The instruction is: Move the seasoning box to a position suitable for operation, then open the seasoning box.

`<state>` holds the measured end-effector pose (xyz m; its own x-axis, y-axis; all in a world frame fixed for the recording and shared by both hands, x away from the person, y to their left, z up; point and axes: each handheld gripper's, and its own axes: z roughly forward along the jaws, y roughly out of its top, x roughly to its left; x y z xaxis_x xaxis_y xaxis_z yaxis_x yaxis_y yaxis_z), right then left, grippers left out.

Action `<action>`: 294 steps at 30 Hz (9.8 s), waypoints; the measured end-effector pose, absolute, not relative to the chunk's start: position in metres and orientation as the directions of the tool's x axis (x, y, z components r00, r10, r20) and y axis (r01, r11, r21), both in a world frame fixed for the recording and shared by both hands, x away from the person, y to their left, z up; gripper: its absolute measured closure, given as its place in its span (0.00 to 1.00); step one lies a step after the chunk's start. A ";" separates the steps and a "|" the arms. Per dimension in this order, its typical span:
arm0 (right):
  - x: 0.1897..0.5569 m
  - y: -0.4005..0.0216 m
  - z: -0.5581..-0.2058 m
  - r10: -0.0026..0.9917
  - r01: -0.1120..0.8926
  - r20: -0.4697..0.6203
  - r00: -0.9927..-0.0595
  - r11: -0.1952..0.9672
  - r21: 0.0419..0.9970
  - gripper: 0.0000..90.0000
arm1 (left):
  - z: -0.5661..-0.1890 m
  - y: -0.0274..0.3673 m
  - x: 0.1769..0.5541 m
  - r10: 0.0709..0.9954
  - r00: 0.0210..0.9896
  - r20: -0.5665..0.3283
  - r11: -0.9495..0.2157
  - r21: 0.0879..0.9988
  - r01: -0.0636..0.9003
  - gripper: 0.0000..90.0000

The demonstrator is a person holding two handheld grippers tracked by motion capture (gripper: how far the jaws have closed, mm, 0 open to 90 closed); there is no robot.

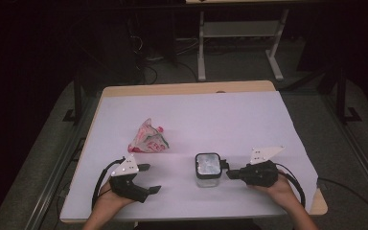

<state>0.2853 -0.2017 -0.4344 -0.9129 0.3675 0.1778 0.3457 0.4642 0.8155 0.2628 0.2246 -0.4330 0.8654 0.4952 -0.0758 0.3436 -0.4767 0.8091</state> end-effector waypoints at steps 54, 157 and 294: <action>0.285 -0.260 -0.441 0.723 0.489 0.116 -0.681 0.332 0.807 0.23 | -0.432 0.215 0.258 0.488 0.869 -0.077 -0.476 0.811 0.340 0.15; 0.292 -0.259 -0.448 0.712 0.450 0.090 -0.696 0.334 0.828 0.18 | -0.406 0.093 0.295 0.306 0.950 -0.057 -0.509 0.834 0.214 0.20; 0.293 -0.261 -0.453 0.707 0.459 0.106 -0.699 0.329 0.826 0.18 | -0.347 0.031 0.331 0.200 0.972 -0.121 -0.571 0.792 0.216 1.00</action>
